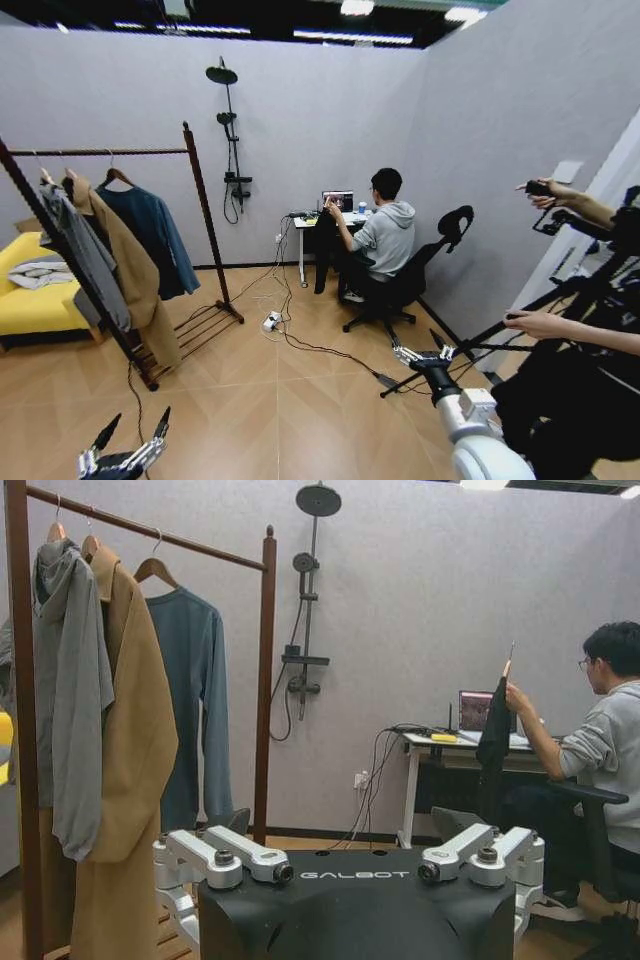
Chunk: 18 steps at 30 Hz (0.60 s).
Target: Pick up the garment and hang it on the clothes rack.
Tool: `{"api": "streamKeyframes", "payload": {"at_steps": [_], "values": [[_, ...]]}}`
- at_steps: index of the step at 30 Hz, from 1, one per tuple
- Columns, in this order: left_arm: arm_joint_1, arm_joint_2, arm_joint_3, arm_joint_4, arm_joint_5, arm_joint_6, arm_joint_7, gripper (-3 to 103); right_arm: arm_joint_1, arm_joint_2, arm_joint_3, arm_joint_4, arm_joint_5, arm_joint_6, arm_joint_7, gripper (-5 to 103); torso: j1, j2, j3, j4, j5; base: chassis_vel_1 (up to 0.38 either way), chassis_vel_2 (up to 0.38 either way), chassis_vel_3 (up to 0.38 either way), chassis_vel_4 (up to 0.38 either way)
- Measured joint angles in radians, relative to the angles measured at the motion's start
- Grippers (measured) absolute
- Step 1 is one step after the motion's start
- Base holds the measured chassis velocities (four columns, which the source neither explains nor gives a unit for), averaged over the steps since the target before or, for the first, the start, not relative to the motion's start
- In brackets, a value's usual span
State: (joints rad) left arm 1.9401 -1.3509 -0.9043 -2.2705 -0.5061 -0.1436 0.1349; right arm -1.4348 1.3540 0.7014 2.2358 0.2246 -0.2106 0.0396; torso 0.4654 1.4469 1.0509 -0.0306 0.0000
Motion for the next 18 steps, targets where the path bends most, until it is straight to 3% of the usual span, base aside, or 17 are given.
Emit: {"api": "streamKeyframes", "payload": {"at_steps": [18], "values": [[0.000, 0.000, 0.000, 0.000, 0.000, 0.000, 0.000, 100, 0.027, -0.008, 0.002, -0.045, 0.011, 0.010, -0.009, 100, 0.000, 0.000, 0.000, 0.0002, 0.0000, 0.000, 0.000, 0.000, 0.000]]}}
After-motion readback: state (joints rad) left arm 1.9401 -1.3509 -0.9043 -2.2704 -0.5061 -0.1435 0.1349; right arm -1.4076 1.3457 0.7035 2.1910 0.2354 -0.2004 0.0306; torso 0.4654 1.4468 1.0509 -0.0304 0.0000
